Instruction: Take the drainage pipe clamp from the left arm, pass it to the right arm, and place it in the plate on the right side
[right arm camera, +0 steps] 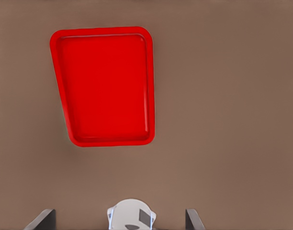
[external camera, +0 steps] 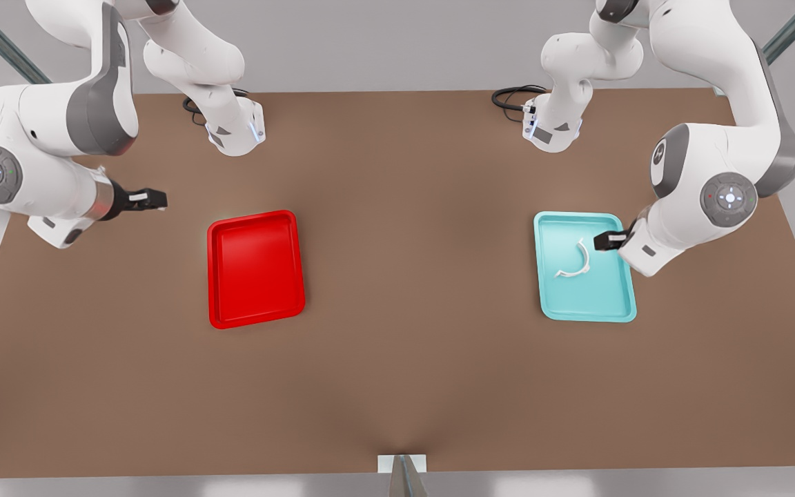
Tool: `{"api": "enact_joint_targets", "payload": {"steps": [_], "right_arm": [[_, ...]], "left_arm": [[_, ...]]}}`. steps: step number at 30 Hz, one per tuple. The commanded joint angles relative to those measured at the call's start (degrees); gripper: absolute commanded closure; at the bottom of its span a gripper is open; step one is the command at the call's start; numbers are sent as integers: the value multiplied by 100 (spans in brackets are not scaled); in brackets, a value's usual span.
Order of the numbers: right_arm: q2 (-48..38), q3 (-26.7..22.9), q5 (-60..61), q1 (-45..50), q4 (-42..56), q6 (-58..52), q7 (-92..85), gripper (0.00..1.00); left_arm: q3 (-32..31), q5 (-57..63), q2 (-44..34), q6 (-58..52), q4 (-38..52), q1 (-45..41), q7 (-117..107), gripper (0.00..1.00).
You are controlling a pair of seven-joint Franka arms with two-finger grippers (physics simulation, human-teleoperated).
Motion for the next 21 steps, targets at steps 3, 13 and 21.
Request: {"api": "enact_joint_targets", "payload": {"steps": [3, 13, 21], "right_arm": [[5, 3, 35, -1, -19, 481, -34, 0], [208, 47, 150, 60, 16, 648, -17, 0], [260, 21, 9, 43, -116, 753, 1, 0]], "left_arm": [[282, 31, 133, 380, -219, 20, 119, 0], [1101, -998, 573, 6006, -4562, 231, 491, 0], [1109, -1007, 442, 6375, -5441, 293, 473, 0]]}}
